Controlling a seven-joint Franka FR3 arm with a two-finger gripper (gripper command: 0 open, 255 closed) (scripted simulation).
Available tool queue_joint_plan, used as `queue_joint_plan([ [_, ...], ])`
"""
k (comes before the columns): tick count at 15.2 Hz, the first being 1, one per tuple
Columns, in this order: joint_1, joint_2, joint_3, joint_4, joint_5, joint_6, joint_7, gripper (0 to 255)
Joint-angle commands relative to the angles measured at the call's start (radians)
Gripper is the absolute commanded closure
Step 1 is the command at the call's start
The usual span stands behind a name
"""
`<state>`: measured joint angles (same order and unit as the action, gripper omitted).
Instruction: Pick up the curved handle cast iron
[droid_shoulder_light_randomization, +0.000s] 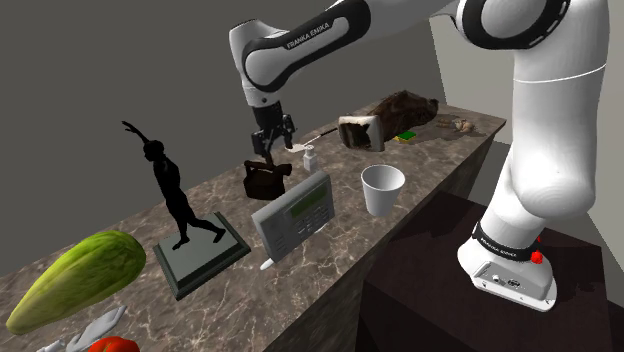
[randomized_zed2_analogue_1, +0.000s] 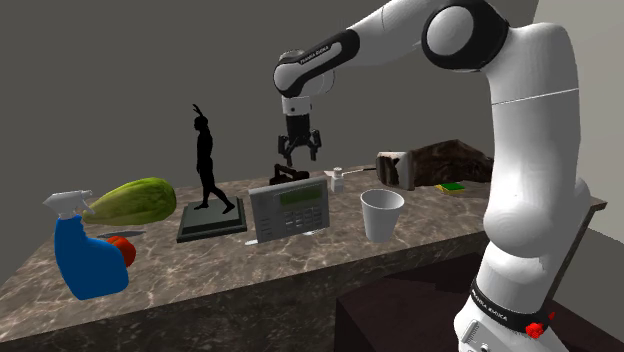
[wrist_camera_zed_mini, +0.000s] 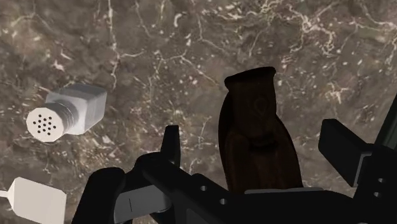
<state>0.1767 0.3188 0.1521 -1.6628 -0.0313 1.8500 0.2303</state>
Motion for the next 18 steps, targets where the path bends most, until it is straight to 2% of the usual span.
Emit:
queue_joint_plan([
  [1, 0.017, 0.091, 0.006, 0.101, -0.010, -0.011, 0.007, 0],
  [11, 0.018, 0.123, 0.003, 0.045, -0.015, 0.077, 0.009, 0],
  [12, 0.018, 0.125, 0.002, 0.048, -0.016, 0.076, 0.009, 255],
  [18, 0.018, 0.125, 0.003, 0.048, -0.016, 0.076, 0.009, 255],
])
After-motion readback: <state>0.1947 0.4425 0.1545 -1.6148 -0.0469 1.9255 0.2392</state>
